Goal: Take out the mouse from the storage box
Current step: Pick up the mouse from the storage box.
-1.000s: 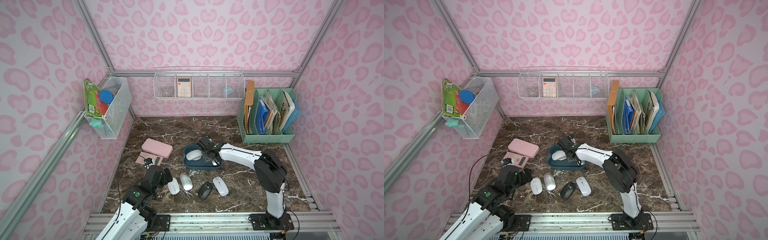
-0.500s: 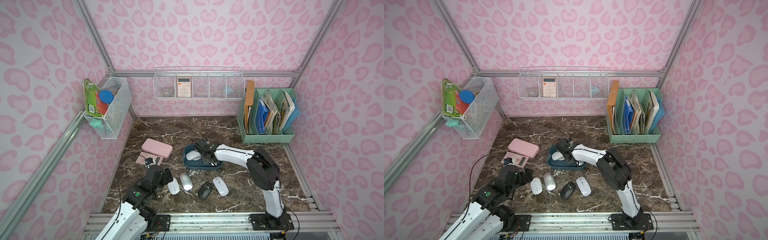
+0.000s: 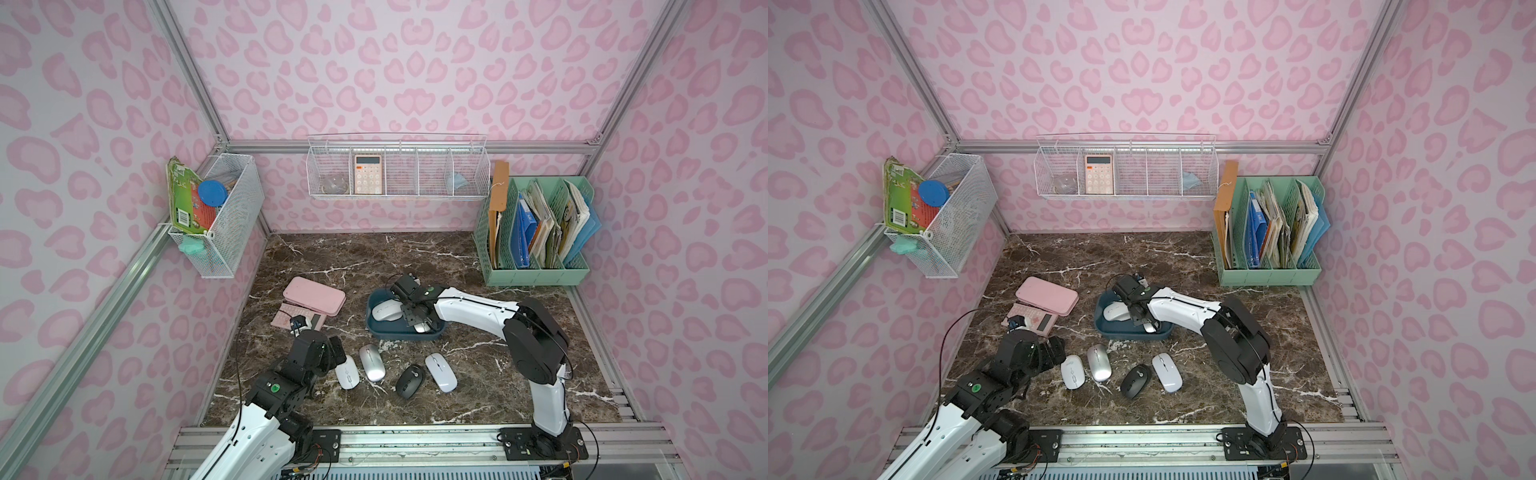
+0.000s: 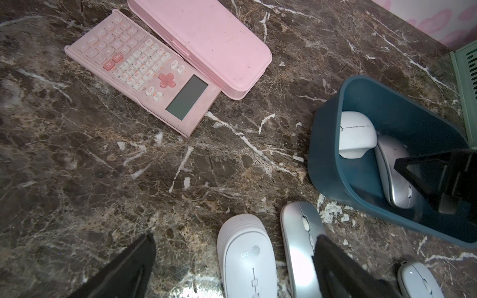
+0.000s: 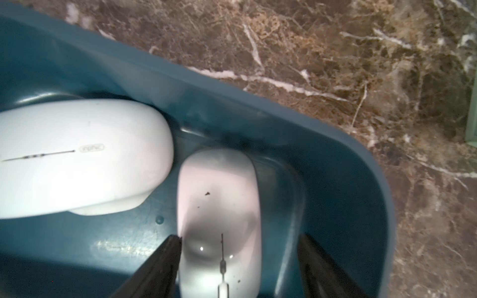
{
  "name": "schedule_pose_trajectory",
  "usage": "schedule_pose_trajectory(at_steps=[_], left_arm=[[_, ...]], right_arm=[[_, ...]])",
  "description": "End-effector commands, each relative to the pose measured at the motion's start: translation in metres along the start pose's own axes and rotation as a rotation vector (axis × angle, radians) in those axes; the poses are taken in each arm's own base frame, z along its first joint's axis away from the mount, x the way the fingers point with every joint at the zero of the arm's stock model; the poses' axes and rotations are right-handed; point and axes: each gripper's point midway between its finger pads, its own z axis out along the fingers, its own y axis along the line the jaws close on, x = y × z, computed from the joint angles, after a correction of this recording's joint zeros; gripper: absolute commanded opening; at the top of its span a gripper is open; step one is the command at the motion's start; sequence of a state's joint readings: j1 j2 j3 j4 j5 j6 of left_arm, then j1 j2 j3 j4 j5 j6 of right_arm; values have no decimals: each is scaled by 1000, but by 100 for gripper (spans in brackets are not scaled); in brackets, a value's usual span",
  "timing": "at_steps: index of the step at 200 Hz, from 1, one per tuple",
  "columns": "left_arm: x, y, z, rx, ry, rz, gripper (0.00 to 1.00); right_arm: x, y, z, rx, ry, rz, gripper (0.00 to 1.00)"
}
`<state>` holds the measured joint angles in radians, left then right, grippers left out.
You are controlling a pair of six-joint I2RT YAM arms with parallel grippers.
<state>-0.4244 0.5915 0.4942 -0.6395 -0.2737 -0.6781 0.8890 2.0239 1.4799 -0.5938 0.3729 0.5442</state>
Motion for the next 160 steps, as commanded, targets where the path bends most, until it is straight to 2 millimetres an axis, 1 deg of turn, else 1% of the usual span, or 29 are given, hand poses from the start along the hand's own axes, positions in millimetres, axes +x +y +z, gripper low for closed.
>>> schedule_pose_trajectory(at_steps=[1,18,47,60,101,128,141,160], left_arm=[[-2,-2,0,11,-8,3,99],[-1,-2,0,10,-5,5,99],[-2,-2,1,10,-6,4,99],[-1,-2,1,8,-3,5,99],[-1,-2,1,8,-5,4,99],[-1,-2,1,7,-6,3,99],[-2,-2,1,7,-7,3,99],[-2,-1,1,3,-9,1,99]], right_arm=[[1,8,7,-27,14,-21,76],[2,11,11,-41,16,-17,76],[2,10,17,-49,29,-3,76],[3,11,18,-51,28,-5,75],[10,13,24,-53,55,-13,73],[13,14,26,-60,60,-12,71],[13,14,25,-59,56,-15,67],[9,14,19,-61,38,-10,63]])
